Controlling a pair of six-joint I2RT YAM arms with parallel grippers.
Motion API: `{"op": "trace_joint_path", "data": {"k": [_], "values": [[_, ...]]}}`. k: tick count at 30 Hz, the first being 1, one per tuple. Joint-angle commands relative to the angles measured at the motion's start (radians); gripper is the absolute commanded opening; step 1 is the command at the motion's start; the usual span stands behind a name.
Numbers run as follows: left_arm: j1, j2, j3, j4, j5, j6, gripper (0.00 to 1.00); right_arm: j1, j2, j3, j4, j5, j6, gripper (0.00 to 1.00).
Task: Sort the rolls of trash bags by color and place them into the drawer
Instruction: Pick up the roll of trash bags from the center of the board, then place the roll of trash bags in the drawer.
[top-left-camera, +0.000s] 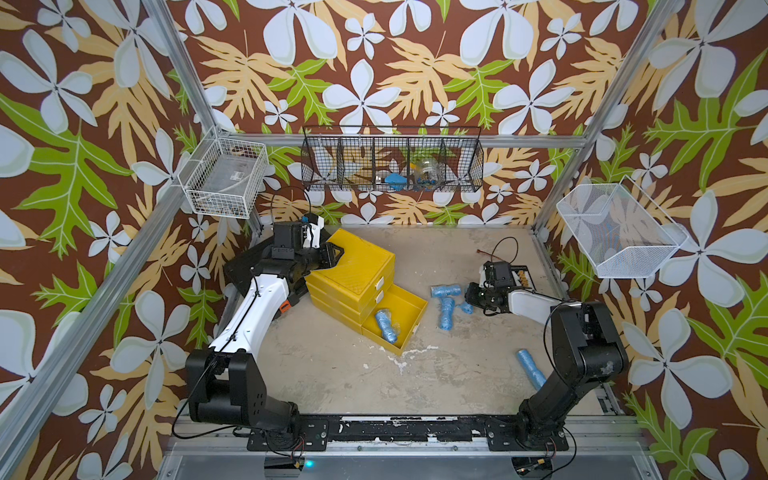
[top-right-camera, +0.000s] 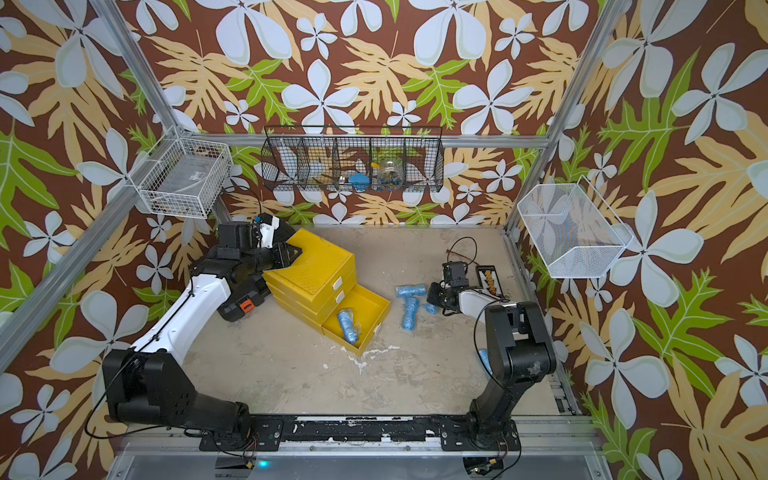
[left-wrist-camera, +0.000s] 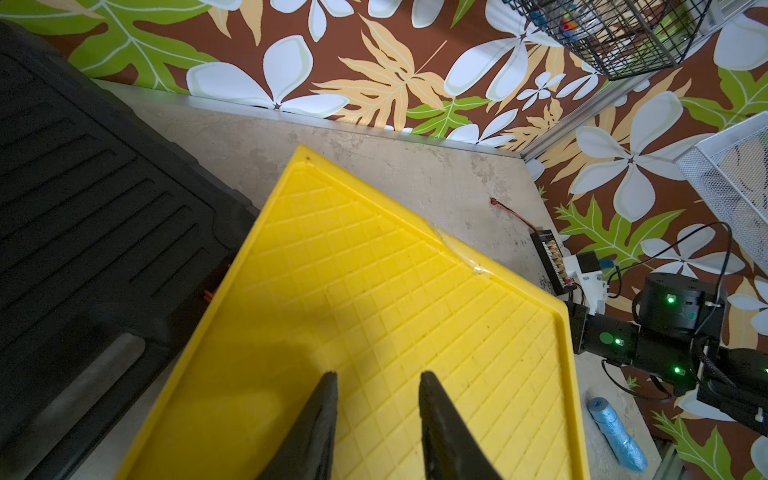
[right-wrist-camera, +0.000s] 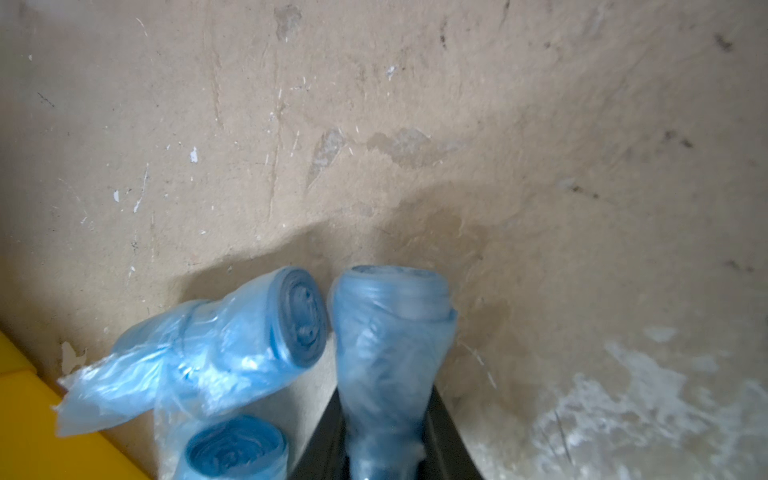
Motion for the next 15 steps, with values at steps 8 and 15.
{"op": "trace_joint_path", "data": {"k": [8, 15], "values": [[0.001, 0.006, 0.006, -0.063, -0.012, 0.004, 0.37, 0.011, -0.157, -0.052, 0.036, -0.103, -0.052, 0.17], [0.001, 0.012, 0.006, -0.064, -0.015, 0.004, 0.37, 0.126, -0.262, -0.041, 0.036, -0.117, -0.131, 0.17]]}}
